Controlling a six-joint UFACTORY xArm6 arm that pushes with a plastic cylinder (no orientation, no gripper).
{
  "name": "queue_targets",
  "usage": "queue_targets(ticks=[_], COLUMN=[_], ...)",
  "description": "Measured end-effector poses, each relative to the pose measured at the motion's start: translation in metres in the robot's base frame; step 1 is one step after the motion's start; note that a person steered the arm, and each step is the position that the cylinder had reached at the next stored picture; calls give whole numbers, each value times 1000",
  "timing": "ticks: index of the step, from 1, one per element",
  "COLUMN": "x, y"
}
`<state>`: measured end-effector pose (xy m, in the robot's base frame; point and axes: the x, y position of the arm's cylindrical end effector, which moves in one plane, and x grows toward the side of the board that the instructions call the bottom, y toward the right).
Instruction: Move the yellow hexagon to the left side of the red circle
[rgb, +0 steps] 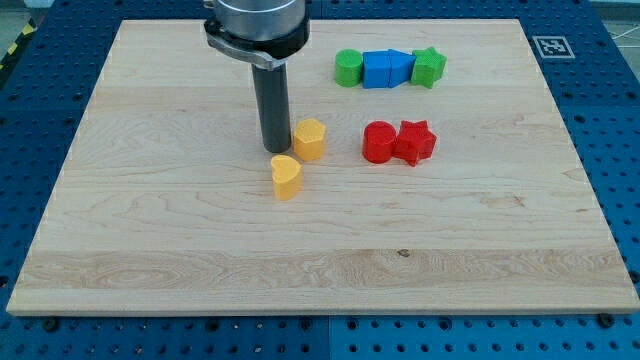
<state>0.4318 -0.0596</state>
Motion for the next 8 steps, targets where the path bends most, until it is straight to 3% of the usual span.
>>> queue_targets(ticks=[8], x=[-5], y=[48])
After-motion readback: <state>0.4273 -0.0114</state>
